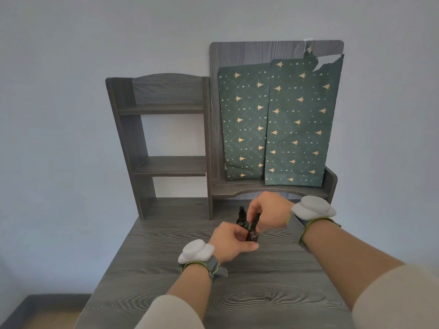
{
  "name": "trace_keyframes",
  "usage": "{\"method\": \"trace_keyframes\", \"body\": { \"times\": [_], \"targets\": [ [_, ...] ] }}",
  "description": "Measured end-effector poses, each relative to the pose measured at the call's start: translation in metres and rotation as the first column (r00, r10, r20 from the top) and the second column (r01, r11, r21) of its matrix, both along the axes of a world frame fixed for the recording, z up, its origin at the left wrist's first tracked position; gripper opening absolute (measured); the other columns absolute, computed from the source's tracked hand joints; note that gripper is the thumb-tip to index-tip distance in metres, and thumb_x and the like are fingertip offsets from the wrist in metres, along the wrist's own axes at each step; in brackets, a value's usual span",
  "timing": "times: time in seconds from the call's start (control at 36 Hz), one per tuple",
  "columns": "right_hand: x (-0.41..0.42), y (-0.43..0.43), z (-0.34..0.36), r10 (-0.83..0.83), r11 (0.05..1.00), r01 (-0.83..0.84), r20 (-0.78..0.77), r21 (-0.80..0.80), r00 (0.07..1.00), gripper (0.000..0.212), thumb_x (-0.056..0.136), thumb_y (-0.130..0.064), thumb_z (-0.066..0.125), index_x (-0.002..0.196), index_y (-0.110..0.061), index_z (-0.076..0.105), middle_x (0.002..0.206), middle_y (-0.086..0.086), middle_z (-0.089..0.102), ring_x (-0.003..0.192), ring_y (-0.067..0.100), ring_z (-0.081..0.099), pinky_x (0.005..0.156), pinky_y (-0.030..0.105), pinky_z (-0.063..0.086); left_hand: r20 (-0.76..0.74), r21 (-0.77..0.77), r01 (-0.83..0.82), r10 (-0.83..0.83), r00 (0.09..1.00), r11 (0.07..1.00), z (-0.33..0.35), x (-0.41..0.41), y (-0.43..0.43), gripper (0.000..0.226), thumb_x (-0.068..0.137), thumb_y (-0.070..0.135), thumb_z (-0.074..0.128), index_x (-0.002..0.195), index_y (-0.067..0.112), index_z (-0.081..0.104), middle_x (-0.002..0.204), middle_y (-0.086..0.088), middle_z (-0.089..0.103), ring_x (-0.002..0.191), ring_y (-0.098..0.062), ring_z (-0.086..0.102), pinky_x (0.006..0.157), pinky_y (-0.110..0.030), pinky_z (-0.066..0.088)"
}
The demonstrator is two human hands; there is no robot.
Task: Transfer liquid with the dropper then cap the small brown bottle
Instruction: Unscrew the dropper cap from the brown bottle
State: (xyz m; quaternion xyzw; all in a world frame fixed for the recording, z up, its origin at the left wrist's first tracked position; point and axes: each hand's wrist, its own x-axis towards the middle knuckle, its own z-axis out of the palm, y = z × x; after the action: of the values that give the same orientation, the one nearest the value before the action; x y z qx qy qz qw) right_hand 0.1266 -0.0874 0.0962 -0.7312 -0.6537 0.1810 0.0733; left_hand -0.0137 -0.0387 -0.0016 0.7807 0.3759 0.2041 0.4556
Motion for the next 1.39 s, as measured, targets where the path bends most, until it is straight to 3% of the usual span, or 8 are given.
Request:
{"method": "trace_keyframes", "body": {
  "times": [0.11,0.22,0.42,0.53,0.69,1.0,1.19,1.39],
  "targets": [
    [0.001,-0.002,-0.004,-0.074,0.997,0.077,-0.122,0.018,0.990,0.027,0.072,-0.030,0.080,0.095,-0.019,0.070,0.101,0.001,0.071,0.081,0.018,0.069,0.064,0.027,0.059,-0.012,0.011,-0.010,0.011,1.000,1.000,0.001,-0.001,0.000,0.031,0.067,0.033,0.081,0.094,0.019,0.074,0.083,0.004,0.071,0.077,-0.006,0.063,0.080,-0.023,0.050],
    [0.001,-0.003,-0.005,-0.162,0.986,0.163,-0.048,0.030,0.986,0.050,0.083,-0.052,0.061,0.085,-0.004,0.072,0.076,0.013,0.075,0.056,0.017,0.065,0.069,0.031,0.059,-0.014,0.028,-0.040,0.041,0.999,0.999,0.000,0.000,0.002,0.034,0.065,0.036,0.082,0.094,0.019,0.074,0.082,0.005,0.070,0.075,-0.006,0.063,0.076,-0.021,0.049],
    [0.001,-0.004,-0.002,-0.085,0.996,0.087,-0.105,0.008,0.991,0.001,0.082,-0.019,0.070,0.081,-0.019,0.069,0.083,0.004,0.072,0.059,0.012,0.064,0.063,0.023,0.057,-0.031,0.041,-0.031,0.032,0.999,0.999,0.002,0.000,0.001,0.034,0.067,0.035,0.081,0.096,0.018,0.074,0.084,0.004,0.071,0.077,-0.006,0.063,0.075,-0.018,0.048],
    [0.001,-0.001,-0.001,-0.044,0.999,0.044,-0.051,0.008,0.998,0.032,0.074,-0.009,0.074,0.104,-0.021,0.070,0.107,-0.001,0.071,0.097,0.015,0.066,0.087,0.030,0.055,-0.031,0.033,-0.039,0.040,0.999,0.999,0.000,0.001,0.001,0.035,0.067,0.035,0.081,0.097,0.018,0.073,0.085,0.005,0.070,0.079,-0.005,0.063,0.078,-0.018,0.049],
    [-0.003,-0.005,-0.002,-0.126,0.992,0.127,-0.030,0.016,0.992,0.042,0.083,-0.050,0.062,0.098,-0.011,0.069,0.088,0.009,0.075,0.050,0.014,0.060,0.058,0.025,0.054,-0.040,0.055,-0.039,0.041,0.998,0.998,0.001,0.001,0.001,0.038,0.068,0.036,0.080,0.099,0.017,0.073,0.087,0.004,0.070,0.081,-0.007,0.063,0.077,-0.018,0.047],
    [-0.009,-0.005,0.003,-0.088,0.995,0.086,-0.056,-0.048,0.995,0.026,0.080,-0.011,0.068,0.106,-0.018,0.068,0.105,0.001,0.066,0.086,0.021,0.067,0.062,0.027,0.059,-0.059,0.061,-0.037,0.041,0.997,0.997,0.003,-0.004,0.001,0.034,0.068,0.037,0.080,0.097,0.020,0.074,0.088,0.004,0.071,0.085,-0.010,0.066,0.081,-0.022,0.051],
    [-0.010,-0.006,0.002,-0.193,0.981,0.191,-0.054,-0.041,0.980,0.049,0.087,-0.049,0.058,0.093,-0.002,0.071,0.082,0.015,0.075,0.061,0.019,0.065,0.067,0.029,0.057,-0.066,0.070,-0.038,0.043,0.997,0.997,0.004,-0.005,0.001,0.037,0.068,0.037,0.080,0.099,0.019,0.073,0.089,0.004,0.071,0.087,-0.011,0.067,0.083,-0.025,0.051],
    [-0.007,-0.003,0.001,-0.134,0.988,0.126,-0.096,-0.085,0.986,0.011,0.077,-0.016,0.073,0.082,-0.024,0.068,0.100,0.004,0.071,0.088,0.023,0.071,0.072,0.031,0.061,-0.088,0.079,-0.030,0.037,0.995,0.996,0.003,-0.007,0.001,0.036,0.068,0.035,0.080,0.100,0.019,0.073,0.089,0.003,0.072,0.086,-0.010,0.066,0.083,-0.023,0.051]
  ]
}}
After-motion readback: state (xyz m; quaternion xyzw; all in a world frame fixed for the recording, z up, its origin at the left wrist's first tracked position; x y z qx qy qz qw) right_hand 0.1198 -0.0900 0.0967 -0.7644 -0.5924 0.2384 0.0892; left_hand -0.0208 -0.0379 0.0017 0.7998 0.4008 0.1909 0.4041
